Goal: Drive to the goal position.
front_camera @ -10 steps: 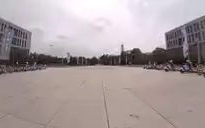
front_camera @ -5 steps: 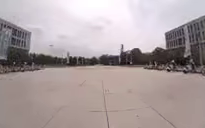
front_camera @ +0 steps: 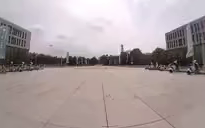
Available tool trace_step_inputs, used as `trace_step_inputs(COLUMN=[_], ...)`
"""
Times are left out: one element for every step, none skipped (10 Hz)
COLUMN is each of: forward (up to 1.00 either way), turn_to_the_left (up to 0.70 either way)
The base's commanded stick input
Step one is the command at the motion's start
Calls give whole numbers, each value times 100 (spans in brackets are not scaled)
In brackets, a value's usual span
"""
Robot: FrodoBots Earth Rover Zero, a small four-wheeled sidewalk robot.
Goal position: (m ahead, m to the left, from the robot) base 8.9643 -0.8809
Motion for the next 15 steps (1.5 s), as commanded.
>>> trace_step_inputs(forward=[70,70,70,70,70,70,70,70,70,70,70,70,70,70,70], turn_to_the_left=[2,2,2,2,2,2,2,2,2,2,2,2,2,2,2])
